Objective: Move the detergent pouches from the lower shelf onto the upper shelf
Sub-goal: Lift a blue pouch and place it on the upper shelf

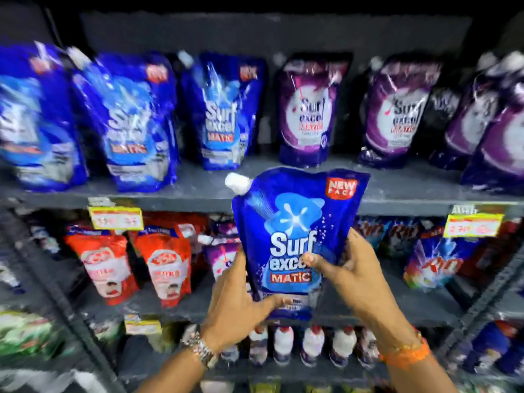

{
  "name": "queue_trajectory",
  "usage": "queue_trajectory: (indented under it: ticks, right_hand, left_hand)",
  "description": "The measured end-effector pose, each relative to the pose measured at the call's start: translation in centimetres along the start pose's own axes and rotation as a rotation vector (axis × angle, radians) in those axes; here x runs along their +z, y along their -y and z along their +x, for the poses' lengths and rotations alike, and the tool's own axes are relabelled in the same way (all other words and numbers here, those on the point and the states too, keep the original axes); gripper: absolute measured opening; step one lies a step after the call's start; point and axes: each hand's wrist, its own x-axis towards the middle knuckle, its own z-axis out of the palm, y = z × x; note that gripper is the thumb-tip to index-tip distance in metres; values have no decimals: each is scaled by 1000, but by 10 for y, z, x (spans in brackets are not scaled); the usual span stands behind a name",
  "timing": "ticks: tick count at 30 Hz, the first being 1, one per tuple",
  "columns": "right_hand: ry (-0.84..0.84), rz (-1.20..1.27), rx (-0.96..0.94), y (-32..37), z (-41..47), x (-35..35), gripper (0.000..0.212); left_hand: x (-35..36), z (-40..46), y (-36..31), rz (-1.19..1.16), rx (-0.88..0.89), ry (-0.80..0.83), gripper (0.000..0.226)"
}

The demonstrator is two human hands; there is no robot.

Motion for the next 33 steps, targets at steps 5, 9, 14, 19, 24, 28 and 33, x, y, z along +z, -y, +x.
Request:
queue_trajectory:
  ticks: [5,9,14,19,24,28,33]
  right_hand:
    - [53,13,-171,69,63,32,45]
    - [40,-21,-214,93,120,62,48]
    - [20,-52,-174,86,171,91,47]
    - [13,-128,-136,72,194,103,40]
    - [14,-138,-117,68,203,106,42]
    - [19,-140,-106,67,201,106,52]
    - [-14,-136,-82,69,177,98,69]
  left_hand:
    - [-70,62,-51,61,110,-57,94]
    - [-109,118,-57,7,86,-43,99]
    - [-130,165,-45,13,-10,11,109]
    - [-130,185,-31,4,-71,48,93]
    - [-132,196,-24,-3,-103,90,88]
    - [-132,197,-20,-5,-111,101,89]
    - [-129,171,-23,7,-95,22,103]
